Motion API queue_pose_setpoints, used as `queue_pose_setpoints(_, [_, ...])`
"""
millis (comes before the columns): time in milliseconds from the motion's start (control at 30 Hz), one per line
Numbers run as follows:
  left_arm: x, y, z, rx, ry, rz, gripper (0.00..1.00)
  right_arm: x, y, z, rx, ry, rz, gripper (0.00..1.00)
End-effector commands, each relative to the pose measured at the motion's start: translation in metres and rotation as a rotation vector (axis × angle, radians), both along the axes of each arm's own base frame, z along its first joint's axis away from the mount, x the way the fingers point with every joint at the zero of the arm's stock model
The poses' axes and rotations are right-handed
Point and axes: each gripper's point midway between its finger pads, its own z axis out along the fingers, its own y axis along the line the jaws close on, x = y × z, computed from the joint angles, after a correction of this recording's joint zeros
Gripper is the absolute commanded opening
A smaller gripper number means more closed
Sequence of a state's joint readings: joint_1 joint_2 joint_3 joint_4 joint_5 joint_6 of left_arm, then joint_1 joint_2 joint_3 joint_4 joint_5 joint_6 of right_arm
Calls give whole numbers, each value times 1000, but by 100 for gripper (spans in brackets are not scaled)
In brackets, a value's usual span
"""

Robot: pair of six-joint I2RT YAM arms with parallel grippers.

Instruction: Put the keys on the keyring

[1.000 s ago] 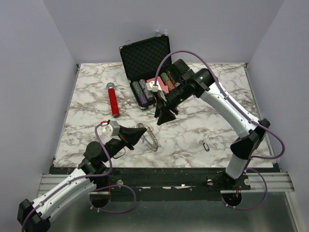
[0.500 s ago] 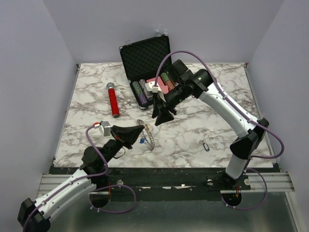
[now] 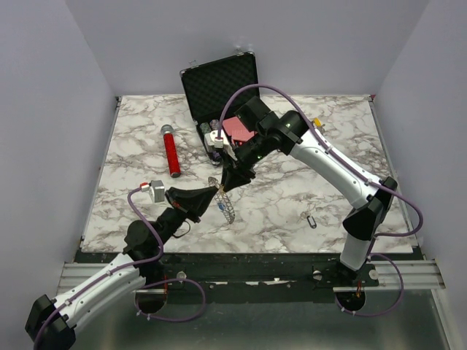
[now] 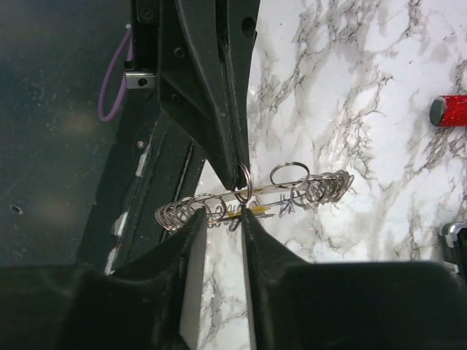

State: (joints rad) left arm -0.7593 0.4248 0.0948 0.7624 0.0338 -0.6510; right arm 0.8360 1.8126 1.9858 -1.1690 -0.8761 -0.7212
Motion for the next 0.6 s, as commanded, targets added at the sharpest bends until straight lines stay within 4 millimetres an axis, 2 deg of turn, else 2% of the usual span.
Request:
queue_pose_setpoints(0, [-2,8,23,-88,-34,11,0,8,5,-1,-12,-29,-37,28])
queue_pose_setpoints(67, [2,11,23,-102,-21,34,0,10,6,-1,-13,-31,-45,18])
queue_pose_setpoints(267, [4,17,25,-143,-5,56,0,13,6,-2,-22,-39,-66,1])
queue_pose_setpoints(400, [6,22,27,-187,8,71,0,11,7,-4,-26,-39,-60,1])
queue_pose_setpoints(567, [8,25,36,-239,3,75,0,-4,13,-8,-32,-37,-8,1])
